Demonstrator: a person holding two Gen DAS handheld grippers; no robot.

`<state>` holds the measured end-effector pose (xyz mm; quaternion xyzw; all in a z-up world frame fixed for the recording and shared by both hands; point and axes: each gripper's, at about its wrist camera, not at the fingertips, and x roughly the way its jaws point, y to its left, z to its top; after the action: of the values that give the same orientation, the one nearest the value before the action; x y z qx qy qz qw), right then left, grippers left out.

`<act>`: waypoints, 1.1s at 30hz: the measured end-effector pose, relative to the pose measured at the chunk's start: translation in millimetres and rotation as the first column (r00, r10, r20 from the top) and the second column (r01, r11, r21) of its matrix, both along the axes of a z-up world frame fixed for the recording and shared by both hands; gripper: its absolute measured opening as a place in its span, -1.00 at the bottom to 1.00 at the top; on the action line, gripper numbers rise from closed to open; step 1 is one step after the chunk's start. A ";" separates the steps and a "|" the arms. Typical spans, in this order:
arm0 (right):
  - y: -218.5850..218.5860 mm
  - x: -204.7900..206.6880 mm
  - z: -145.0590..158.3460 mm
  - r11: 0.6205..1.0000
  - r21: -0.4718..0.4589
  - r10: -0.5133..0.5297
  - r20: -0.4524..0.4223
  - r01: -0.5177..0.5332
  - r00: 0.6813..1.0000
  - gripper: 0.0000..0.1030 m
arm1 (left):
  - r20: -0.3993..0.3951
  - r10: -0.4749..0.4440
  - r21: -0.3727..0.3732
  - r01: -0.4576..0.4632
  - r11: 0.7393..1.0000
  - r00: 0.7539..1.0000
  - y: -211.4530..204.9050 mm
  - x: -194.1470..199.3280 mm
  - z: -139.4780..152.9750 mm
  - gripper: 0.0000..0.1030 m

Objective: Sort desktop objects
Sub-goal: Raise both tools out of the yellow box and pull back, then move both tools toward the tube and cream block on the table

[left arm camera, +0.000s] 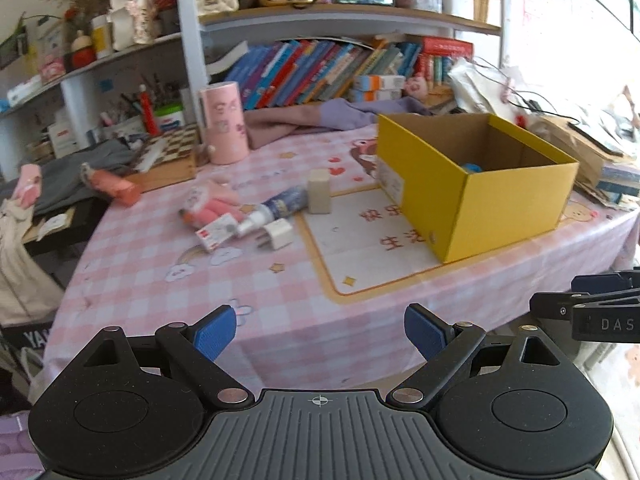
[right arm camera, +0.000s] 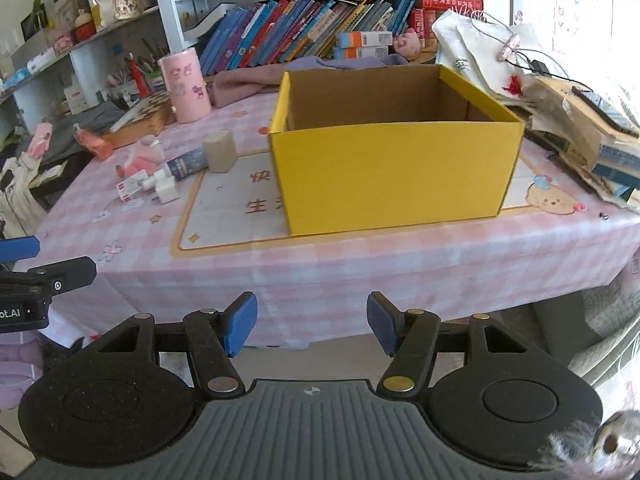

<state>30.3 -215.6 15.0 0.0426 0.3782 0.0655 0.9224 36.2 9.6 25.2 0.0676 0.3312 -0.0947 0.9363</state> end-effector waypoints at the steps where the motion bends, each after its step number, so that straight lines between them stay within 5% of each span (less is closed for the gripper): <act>1: 4.2 0.5 -0.4 1.000 -0.002 0.006 0.005 -0.006 1.000 0.13 | 0.002 0.008 0.006 -0.008 1.000 1.000 2.3 -0.9 -1.2 0.81; 15: 56.8 8.5 2.5 0.991 -0.040 0.126 0.046 -0.124 0.991 0.27 | -0.030 0.191 -0.064 -0.193 0.979 0.981 42.2 -13.6 -11.4 0.81; 33: 115.5 16.6 -7.9 0.940 -0.121 0.324 0.014 -0.320 0.946 0.40 | -0.054 0.261 -0.036 -0.263 0.964 0.964 71.3 -7.9 -16.6 0.82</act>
<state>46.9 -100.1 7.1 -0.0750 0.3675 0.1939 0.9065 28.4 80.9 8.6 0.0010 0.3580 0.0213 0.9335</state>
